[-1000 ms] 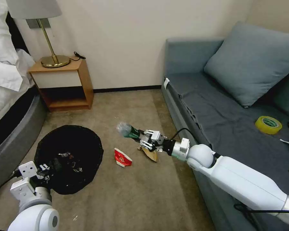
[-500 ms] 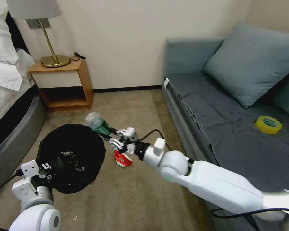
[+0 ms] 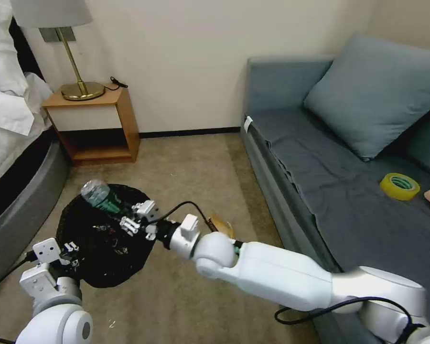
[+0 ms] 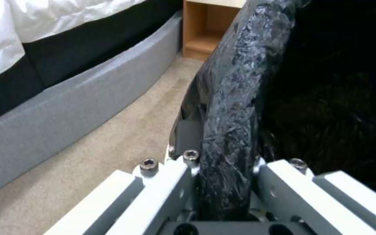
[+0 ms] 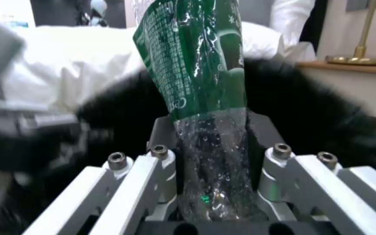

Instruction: Pick up the trash bin, then pick up the garbage on the floor and place it into the trash bin.

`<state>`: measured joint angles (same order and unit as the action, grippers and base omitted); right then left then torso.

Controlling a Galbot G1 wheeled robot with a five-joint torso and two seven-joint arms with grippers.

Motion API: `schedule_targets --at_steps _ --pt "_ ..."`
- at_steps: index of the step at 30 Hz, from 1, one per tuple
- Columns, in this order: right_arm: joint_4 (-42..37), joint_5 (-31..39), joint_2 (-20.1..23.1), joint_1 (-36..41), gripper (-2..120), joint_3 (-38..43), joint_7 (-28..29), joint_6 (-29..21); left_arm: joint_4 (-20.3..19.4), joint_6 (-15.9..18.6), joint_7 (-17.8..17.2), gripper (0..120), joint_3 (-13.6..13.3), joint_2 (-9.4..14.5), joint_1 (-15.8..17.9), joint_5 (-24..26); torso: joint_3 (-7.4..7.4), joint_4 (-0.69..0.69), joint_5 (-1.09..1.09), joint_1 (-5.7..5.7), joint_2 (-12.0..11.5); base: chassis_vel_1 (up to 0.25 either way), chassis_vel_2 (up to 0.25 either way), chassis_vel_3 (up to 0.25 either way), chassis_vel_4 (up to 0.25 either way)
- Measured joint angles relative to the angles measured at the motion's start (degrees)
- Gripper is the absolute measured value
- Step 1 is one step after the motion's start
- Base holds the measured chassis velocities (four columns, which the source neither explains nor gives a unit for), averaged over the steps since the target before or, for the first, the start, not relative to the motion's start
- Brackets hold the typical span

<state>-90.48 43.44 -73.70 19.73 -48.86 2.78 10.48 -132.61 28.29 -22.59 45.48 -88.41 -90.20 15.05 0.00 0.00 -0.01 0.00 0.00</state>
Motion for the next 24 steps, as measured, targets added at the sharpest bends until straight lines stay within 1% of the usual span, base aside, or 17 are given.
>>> schedule_targets --at_steps 1,3,4,8,14,17,19,21,22,23,24 --pt "0.0 0.0 0.0 0.0 23 0.0 0.0 0.0 0.0 0.0 0.0 2 0.0 0.0 0.0 0.0 0.00 0.00 0.00 0.00 0.0 0.000 0.000 0.000 0.000" --pt "4.2 -2.0 -2.0 0.0 23 -2.0 0.1 1.1 -0.6 0.1 0.0 2 0.0 0.0 -0.2 0.0 0.00 0.00 0.00 0.00 0.0 0.000 0.000 0.000 0.000" --pt "4.2 -2.0 -2.0 0.0 23 -2.0 0.1 1.1 -0.6 0.1 0.0 2 0.0 0.0 -0.2 0.0 0.00 0.00 0.00 0.00 0.0 0.000 0.000 0.000 0.000" --pt "8.8 -4.2 -3.9 -0.6 23 -4.0 0.1 2.0 -1.0 0.1 0.0 2 0.0 0.0 -0.6 0.0 0.00 0.00 0.00 0.00 0.0 0.000 0.000 0.000 0.000" --pt "10.5 -5.2 -4.9 -1.4 23 -4.6 0.1 2.1 -1.1 0.1 0.0 2 0.0 0.0 -0.7 0.0 0.00 0.00 0.01 0.00 0.0 0.000 0.000 0.000 0.000" --pt "10.7 -5.7 -5.2 -1.8 36 -4.7 0.1 2.1 -1.0 0.0 0.0 2 0.0 0.0 -0.7 0.0 0.00 0.00 0.01 0.00 0.0 0.000 0.000 0.000 0.000" --pt "10.8 -5.7 -5.2 -1.8 38 -4.7 0.1 2.1 -1.0 0.0 0.0 2 -0.1 0.0 -0.7 0.0 0.00 0.00 0.01 0.00 0.0 0.000 0.000 0.000 0.000" --pt "10.9 -6.2 -5.3 -2.0 51 -4.7 0.1 2.1 -0.8 -0.1 0.0 2 -0.2 0.0 -0.6 0.0 0.00 0.00 0.01 0.00 0.0 0.000 0.000 0.000 0.000" --pt "10.9 -6.2 -5.2 -2.0 54 -4.7 0.1 2.1 -0.8 -0.1 0.0 2 -0.2 0.0 -0.6 0.0 0.00 0.00 0.01 0.00 0.0 0.000 0.000 0.000 0.000" --pt "10.9 -6.2 -5.2 -2.0 54 -4.7 0.1 2.1 -0.8 -0.1 0.0 2 -0.2 0.0 -0.6 0.0 0.00 0.00 0.01 0.00 0.0 0.000 0.000 0.000 0.000" --pt "10.9 -6.4 -5.2 -2.1 60 -4.7 0.1 2.1 -0.8 -0.2 0.0 2 -0.3 0.0 -0.5 0.0 0.00 0.00 0.01 0.00 0.0 0.000 0.000 0.000 0.000"
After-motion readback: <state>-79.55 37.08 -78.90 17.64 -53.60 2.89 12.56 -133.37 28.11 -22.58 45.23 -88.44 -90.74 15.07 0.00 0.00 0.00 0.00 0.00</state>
